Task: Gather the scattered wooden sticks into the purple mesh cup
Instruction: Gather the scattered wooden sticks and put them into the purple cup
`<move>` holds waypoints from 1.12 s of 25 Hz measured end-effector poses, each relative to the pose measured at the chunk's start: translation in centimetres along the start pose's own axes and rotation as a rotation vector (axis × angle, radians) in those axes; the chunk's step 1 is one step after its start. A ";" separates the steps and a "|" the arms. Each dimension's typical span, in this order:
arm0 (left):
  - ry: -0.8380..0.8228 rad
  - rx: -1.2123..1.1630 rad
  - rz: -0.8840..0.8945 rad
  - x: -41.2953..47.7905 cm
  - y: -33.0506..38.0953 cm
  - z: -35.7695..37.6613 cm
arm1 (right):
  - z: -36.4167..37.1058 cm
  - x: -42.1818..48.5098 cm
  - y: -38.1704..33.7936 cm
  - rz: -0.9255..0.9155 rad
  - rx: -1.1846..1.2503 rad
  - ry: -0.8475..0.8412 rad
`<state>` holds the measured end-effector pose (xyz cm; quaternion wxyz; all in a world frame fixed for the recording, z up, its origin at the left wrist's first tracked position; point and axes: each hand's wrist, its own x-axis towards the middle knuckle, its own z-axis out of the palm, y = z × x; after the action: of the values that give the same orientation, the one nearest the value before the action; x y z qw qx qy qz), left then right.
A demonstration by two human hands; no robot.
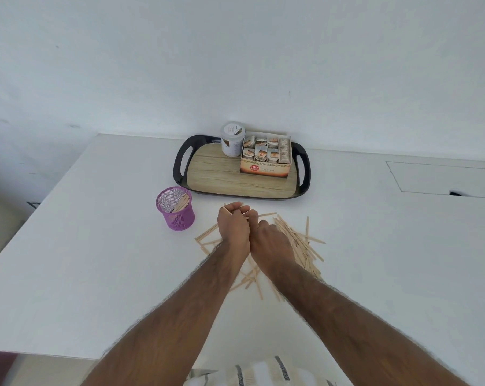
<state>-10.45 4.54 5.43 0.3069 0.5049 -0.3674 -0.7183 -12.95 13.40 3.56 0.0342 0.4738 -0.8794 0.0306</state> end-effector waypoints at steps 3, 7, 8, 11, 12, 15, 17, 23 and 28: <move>-0.011 0.065 0.033 -0.5 -0.2 0.0 | -0.8 0.9 0.4 0.047 -0.068 0.013; -0.024 0.084 0.053 -0.7 -0.2 -0.1 | -0.9 1.2 1.1 0.014 -0.062 0.003; -0.036 0.081 0.050 -0.7 -0.1 0.0 | -0.9 1.3 1.2 0.022 -0.049 0.006; -0.089 0.083 0.041 -1.2 0.2 0.1 | -1.2 1.5 1.5 0.054 -0.050 0.011; -0.112 0.083 0.052 -1.4 0.3 0.1 | -1.3 1.6 1.8 0.068 -0.051 0.016; -0.093 0.078 0.126 -1.4 1.3 -0.1 | -1.9 1.9 3.1 0.049 -0.067 -0.002; -0.055 0.097 0.175 -1.1 1.9 -0.4 | -2.2 2.0 3.9 -0.014 -0.093 0.007; -0.310 0.376 0.238 -2.6 1.6 0.1 | -1.9 2.4 4.1 -0.098 0.002 0.040; -0.412 0.119 0.075 -2.1 2.6 -0.4 | -2.6 2.5 4.6 -0.004 0.423 -0.013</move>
<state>-9.26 4.71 8.55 0.2215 0.3508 -0.4825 -0.7714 -18.09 14.06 6.28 -0.0715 0.4726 -0.8526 0.2114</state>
